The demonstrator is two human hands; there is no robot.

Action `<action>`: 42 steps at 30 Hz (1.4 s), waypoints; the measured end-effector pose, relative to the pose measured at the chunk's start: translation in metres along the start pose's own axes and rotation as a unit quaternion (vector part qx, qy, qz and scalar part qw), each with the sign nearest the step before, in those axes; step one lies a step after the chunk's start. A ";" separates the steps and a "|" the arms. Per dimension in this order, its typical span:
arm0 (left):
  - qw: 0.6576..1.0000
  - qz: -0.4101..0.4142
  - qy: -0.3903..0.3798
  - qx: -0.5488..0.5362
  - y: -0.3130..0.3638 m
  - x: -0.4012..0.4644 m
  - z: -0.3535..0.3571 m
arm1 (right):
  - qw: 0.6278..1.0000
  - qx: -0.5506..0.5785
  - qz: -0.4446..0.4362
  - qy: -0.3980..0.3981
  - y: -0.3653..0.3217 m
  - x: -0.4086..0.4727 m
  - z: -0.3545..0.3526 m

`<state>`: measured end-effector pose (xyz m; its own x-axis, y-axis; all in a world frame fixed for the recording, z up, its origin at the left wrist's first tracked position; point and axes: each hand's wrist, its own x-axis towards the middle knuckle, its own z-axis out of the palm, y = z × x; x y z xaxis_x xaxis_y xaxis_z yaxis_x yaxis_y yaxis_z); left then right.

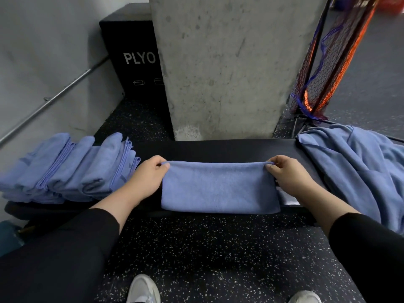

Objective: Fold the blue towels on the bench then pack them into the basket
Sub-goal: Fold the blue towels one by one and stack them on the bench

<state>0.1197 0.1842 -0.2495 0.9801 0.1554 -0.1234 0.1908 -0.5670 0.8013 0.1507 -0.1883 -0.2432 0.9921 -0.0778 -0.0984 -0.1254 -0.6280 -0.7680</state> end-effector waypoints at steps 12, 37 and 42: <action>0.941 0.042 0.099 0.320 0.022 0.039 0.032 | 0.983 -0.171 -0.013 0.063 0.001 0.019 0.014; 0.908 0.231 -0.144 0.318 -0.009 0.010 0.046 | 0.901 -0.375 -0.197 -0.097 -0.013 -0.001 0.090; 0.913 0.203 -0.119 0.332 -0.020 0.010 0.036 | 0.922 -0.297 -0.233 -0.079 -0.008 0.021 0.083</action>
<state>0.1280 0.1678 -0.2876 0.9463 -0.3129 -0.0813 -0.2783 -0.9164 0.2877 0.1724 -0.1209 -0.2913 0.9194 0.3924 0.0274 0.3846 -0.8822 -0.2717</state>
